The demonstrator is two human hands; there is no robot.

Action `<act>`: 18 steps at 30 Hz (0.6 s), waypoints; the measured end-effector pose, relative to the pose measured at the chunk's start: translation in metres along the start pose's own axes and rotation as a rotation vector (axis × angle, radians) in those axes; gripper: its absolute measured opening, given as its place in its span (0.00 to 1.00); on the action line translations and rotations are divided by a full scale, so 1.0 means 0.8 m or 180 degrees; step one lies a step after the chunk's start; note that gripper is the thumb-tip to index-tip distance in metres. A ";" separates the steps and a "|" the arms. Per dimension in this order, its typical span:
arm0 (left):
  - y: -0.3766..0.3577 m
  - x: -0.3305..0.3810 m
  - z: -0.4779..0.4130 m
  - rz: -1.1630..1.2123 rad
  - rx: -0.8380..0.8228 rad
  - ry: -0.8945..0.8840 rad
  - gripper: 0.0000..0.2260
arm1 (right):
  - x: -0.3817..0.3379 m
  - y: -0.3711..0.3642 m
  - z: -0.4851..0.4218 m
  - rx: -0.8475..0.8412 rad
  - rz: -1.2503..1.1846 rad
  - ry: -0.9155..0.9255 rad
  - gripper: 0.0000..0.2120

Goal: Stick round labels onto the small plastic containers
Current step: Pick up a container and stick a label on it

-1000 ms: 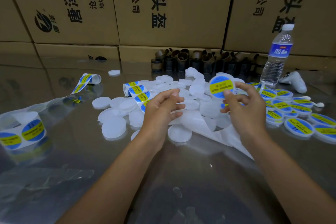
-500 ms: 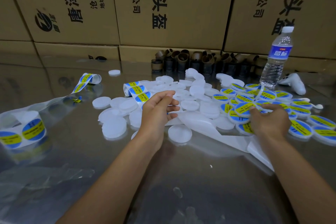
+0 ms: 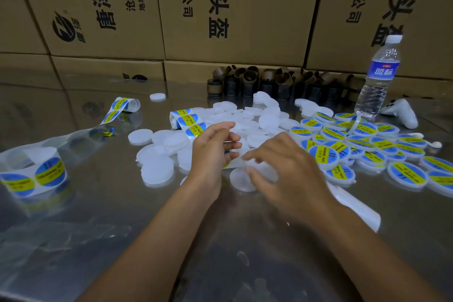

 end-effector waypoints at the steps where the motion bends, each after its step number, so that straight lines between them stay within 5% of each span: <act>1: 0.003 0.001 -0.001 0.0048 0.0057 -0.0005 0.11 | -0.004 -0.015 0.002 -0.0310 -0.0024 0.0083 0.08; 4: 0.008 0.003 -0.002 0.0145 0.0180 -0.0022 0.11 | 0.009 -0.048 0.010 -0.1060 -0.0078 -0.0108 0.15; 8: 0.010 0.004 -0.002 0.0135 0.0221 -0.0037 0.11 | 0.025 -0.058 0.015 -0.1204 0.0012 -0.0205 0.19; 18: 0.012 0.007 -0.003 0.0110 0.0237 -0.0096 0.11 | 0.030 -0.057 0.014 -0.1023 -0.0327 -0.0449 0.03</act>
Point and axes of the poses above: each hand's wrist, its own z-axis away from the middle knuckle, its own y-axis out of the back of the hand, x = y × z, the point moved 9 cm from there along -z, towards the middle knuckle
